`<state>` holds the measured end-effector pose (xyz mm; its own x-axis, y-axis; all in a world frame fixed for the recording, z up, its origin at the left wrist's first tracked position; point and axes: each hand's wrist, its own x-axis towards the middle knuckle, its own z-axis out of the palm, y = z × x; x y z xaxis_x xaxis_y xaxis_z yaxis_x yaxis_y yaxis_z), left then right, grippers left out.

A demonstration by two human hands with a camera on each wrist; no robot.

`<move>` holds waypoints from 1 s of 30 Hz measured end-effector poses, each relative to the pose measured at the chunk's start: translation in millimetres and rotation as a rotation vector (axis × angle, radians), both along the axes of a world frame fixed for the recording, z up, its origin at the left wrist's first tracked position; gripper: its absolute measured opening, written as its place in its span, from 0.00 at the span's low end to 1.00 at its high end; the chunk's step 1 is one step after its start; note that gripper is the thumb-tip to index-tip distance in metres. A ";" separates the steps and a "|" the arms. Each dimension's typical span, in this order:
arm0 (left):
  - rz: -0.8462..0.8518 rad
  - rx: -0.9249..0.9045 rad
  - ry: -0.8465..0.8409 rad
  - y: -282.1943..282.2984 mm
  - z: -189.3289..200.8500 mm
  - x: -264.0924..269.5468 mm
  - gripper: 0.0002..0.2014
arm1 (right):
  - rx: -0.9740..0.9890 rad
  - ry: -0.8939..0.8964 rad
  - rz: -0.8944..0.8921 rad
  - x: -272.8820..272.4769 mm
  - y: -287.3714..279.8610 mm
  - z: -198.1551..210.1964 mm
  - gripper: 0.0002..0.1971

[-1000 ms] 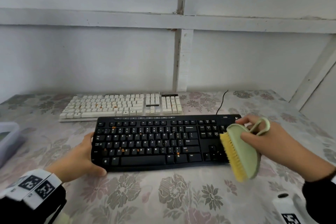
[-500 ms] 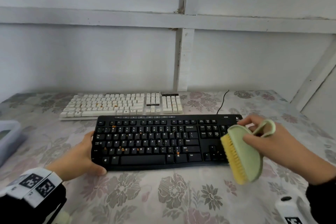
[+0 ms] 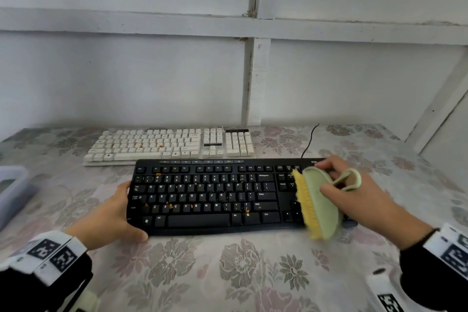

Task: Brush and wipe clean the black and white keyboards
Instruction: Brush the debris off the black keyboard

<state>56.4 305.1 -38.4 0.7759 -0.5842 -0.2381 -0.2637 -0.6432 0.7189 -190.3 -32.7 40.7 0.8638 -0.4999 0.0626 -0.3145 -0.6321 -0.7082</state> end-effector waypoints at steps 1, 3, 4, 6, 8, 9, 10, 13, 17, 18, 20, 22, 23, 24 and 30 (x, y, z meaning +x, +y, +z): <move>0.000 0.006 -0.001 -0.3 0.1 0.0 0.61 | 0.008 0.023 0.024 -6.4 3.2 -1.5 0.11; 0.003 0.020 -0.006 -1.0 0.9 -0.8 0.61 | 0.031 0.028 0.045 -13.9 4.8 3.8 0.13; 0.004 0.026 -0.012 -1.4 1.2 -1.3 0.61 | 0.042 0.007 0.038 -14.1 3.5 9.3 0.12; 0.008 0.030 -0.020 -1.9 1.6 -1.8 0.61 | 0.026 -0.073 -0.007 -8.1 -1.2 21.8 0.12; 0.014 0.026 -0.018 -2.0 2.2 -2.7 0.61 | 0.012 -0.160 -0.073 4.0 -6.8 30.9 0.12; 0.015 0.028 -0.017 -1.7 2.6 -3.3 0.62 | 0.012 -0.188 -0.099 10.5 -9.0 32.3 0.12; 0.015 0.029 -0.017 -1.4 2.8 -3.5 0.62 | 0.008 -0.198 -0.113 16.2 -10.1 31.9 0.12; 0.014 0.026 -0.017 -0.5 3.4 -3.0 0.62 | -0.014 -0.121 -0.104 19.0 -7.4 19.9 0.11; 0.003 0.027 -0.025 0.0 3.1 -2.6 0.64 | 0.018 -0.007 -0.022 -2.7 5.0 0.9 0.09; 0.003 0.025 -0.025 0.1 2.6 -2.7 0.64 | 0.038 0.015 -0.011 -6.9 6.2 1.6 0.08; 0.002 0.021 -0.028 -0.2 2.2 -2.7 0.64 | 0.051 0.011 -0.017 -7.3 3.3 8.7 0.08; 0.001 0.022 -0.027 -0.4 2.6 -2.8 0.64 | -0.011 -0.065 -0.067 1.2 -2.3 18.0 0.08; 0.001 0.023 -0.028 -0.2 2.7 -3.0 0.65 | -0.020 -0.112 -0.092 7.3 -4.7 21.7 0.09; -0.001 0.023 -0.031 -0.1 2.6 -3.1 0.65 | -0.011 -0.146 -0.108 13.7 -6.8 24.0 0.10; -0.011 0.014 -0.033 0.2 2.7 -2.4 0.64 | -0.031 -0.059 -0.076 11.7 -1.4 6.8 0.09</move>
